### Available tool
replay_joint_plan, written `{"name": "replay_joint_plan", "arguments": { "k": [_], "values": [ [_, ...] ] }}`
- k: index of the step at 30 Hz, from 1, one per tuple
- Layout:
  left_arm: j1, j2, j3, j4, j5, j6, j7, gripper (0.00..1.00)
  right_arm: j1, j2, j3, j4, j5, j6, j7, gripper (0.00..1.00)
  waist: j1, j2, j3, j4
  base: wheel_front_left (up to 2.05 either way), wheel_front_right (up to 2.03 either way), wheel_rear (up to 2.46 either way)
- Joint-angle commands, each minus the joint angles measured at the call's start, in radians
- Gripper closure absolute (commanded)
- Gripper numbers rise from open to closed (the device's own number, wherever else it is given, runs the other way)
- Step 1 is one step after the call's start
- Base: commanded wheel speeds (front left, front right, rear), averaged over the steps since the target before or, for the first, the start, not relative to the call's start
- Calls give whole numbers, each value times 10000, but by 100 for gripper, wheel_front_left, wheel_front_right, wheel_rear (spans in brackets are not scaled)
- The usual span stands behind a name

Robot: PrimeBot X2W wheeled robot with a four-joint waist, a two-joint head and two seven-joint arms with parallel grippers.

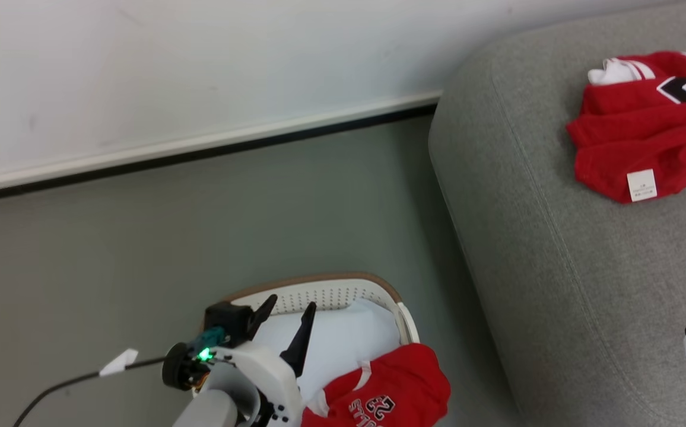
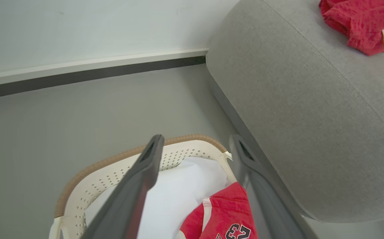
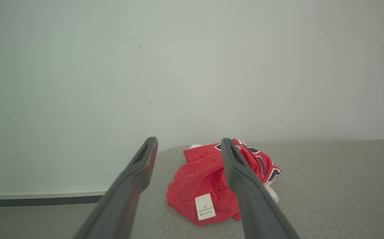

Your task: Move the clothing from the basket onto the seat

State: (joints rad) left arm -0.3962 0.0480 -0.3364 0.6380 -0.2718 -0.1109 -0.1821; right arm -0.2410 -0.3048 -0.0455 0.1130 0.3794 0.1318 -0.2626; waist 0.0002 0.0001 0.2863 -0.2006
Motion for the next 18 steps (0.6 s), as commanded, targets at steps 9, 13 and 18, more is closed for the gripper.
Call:
{"name": "replay_joint_plan", "arguments": {
  "k": [9, 13, 18],
  "values": [
    [-1693, 54, -1336, 2107, -1206, -181, 1199, 0, -887, 121, -158, -310, 205, -22, -25, 0, -2, -1, 1814, -719, 0, 0, 0],
    [-2066, 52, -1678, 2716, -1735, -194, 1565, 0, -1117, 226, -145, -389, 201, -22, -25, 0, -2, -1, 2256, -861, 0, 0, 0],
    [-2675, 62, -2321, 3852, -2386, -202, 2641, 0, -1499, 434, -6, -463, 204, -22, -25, 0, -2, -1, 2918, -1152, 0, 0, 0]
  ]
}}
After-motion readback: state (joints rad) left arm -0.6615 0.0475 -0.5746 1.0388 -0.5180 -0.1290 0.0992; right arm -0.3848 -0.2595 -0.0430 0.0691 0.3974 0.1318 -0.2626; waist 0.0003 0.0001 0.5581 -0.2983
